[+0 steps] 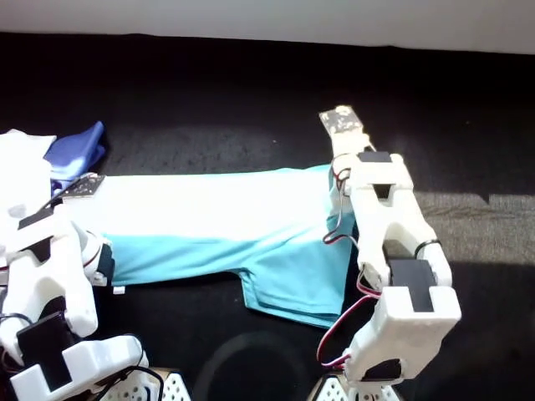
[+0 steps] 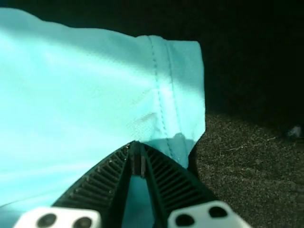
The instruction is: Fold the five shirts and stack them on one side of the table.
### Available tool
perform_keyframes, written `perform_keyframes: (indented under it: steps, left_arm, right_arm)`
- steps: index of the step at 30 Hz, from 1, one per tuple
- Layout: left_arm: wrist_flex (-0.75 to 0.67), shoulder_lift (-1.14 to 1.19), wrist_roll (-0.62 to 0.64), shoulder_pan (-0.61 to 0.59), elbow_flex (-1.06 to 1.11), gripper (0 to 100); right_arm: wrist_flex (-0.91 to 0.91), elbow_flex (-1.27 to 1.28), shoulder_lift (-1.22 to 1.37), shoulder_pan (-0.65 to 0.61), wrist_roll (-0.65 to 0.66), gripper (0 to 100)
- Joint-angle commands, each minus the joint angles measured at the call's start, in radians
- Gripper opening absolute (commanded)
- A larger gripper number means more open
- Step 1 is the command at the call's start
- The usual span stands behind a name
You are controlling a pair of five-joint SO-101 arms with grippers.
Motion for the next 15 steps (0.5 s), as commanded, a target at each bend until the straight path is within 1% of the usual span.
perform_keyframes:
  steps: [1, 3, 8, 12, 14, 15]
  left_arm:
    - [-0.021, -0.031, -0.008, -0.027, -0.018, 1]
    - [0.018, -0.031, -0.008, -0.03, -0.045, 1]
    - [0.175, -0.031, -0.008, -0.03, -0.17, 1]
    - [0.279, -0.031, -0.006, -0.028, -0.277, 1]
    - [0.299, -0.031, 0.002, -0.025, -0.318, 1]
    - [0.296, -0.031, 0.025, -0.024, -0.332, 1]
  right_arm:
    - [0.042, -0.016, -0.173, 0.028, 0.012, 0.7]
    - [0.081, 0.012, -0.272, 0.025, 0.012, 0.7]
    - [0.14, 0.151, -0.533, 0.024, 0.021, 0.7]
    - [0.228, 0.323, -0.722, -0.035, 0.121, 0.7]
    - [0.278, 0.421, -0.803, -0.101, 0.187, 0.7]
    - [0.3, 0.47, -0.84, -0.134, 0.224, 0.8]
